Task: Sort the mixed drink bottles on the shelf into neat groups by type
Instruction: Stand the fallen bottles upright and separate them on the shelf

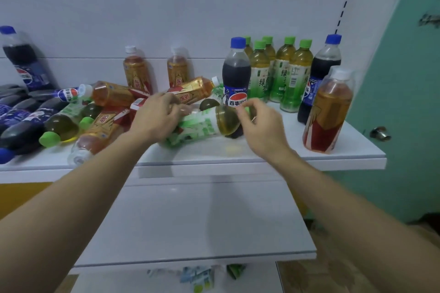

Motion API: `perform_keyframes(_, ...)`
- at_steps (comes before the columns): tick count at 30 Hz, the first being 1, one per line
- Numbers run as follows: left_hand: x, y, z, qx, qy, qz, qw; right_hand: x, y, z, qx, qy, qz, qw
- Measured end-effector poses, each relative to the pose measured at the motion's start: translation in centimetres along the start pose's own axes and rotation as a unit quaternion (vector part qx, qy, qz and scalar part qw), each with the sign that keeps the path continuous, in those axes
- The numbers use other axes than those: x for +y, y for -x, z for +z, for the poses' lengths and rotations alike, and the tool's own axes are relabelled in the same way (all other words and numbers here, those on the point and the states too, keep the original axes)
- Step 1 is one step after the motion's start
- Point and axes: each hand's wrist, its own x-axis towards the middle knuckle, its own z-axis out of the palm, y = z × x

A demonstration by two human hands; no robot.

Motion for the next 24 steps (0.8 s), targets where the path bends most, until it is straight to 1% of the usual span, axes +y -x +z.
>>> perform_keyframes(2,-1.8,1.0,-0.2,-0.015,-0.017,-0.020,1.000,-1.6,-1.6,-1.9,0.029,0.045,-0.041,0.998)
perform_keyframes(3,-2.3,1.6,-0.2,-0.032,-0.044,-0.024,0.998,-2.6,-2.5,-2.5,0.031,0.071,-0.061,0.995)
perform_keyframes(6,-2.8,2.9,-1.2,-0.060,-0.124,-0.001,0.991,-5.9,-4.5,-2.5,-0.002,0.128,-0.116,0.985)
perform_keyframes(8,-2.9,3.0,-2.1,-0.047,-0.154,0.032,0.986,-8.0,-5.6,-1.5,-0.031,0.140,-0.150,0.978)
perform_keyframes(11,-3.4,2.5,-4.1,-0.048,-0.174,0.037,0.983,-11.0,-6.8,0.7,-0.050,0.129,-0.173,0.975)
perform_keyframes(14,-4.5,1.3,-5.6,-0.057,-0.175,0.041,0.982,-12.5,-8.3,3.0,-0.091,0.111,-0.163,0.976)
perform_keyframes(16,-6.1,0.4,-6.4,-0.042,-0.180,0.045,0.982,-13.3,-9.0,4.9,-0.129,0.111,-0.159,0.973)
perform_keyframes(17,-6.9,-0.2,-6.7,-0.039,-0.184,0.052,0.981,-13.6,-9.2,5.7,-0.132,0.115,-0.157,0.972)
perform_keyframes(20,-9.4,-2.4,-7.6,-0.052,-0.194,0.076,0.977,-14.1,-9.8,7.8,-0.105,0.114,-0.134,0.979)
perform_keyframes(24,-12.6,-5.2,-8.0,-0.067,-0.211,0.096,0.970,-14.8,-10.1,10.3,-0.039,0.085,-0.076,0.993)
